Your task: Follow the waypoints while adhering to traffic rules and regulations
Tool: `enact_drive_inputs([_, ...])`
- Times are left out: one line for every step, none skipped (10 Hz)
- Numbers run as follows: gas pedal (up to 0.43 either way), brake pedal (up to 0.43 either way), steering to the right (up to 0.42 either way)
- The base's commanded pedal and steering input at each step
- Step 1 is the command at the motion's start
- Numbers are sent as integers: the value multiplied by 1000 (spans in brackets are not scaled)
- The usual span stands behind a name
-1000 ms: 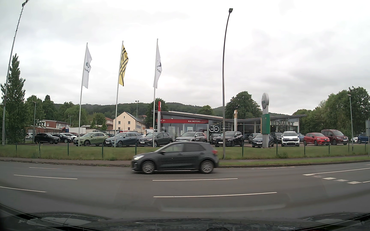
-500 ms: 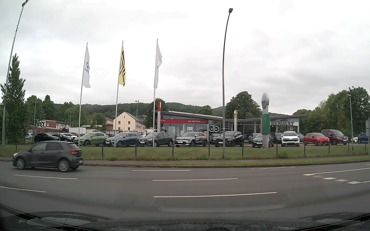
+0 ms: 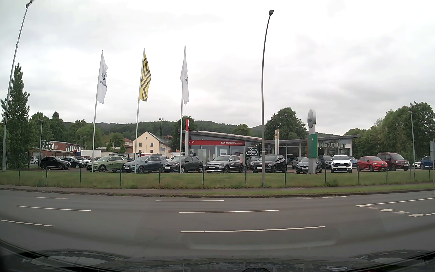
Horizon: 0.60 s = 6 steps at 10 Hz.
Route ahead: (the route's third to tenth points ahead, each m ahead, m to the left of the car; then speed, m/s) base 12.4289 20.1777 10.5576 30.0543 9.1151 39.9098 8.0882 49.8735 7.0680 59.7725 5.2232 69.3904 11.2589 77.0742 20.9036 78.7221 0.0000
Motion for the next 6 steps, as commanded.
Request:
enact_drive_inputs([0,262,-203])
enact_drive_inputs([0,262,-203])
enact_drive_inputs([0,262,-203])
enact_drive_inputs([0,262,-203])
enact_drive_inputs([0,262,-204])
enact_drive_inputs([0,262,-203])
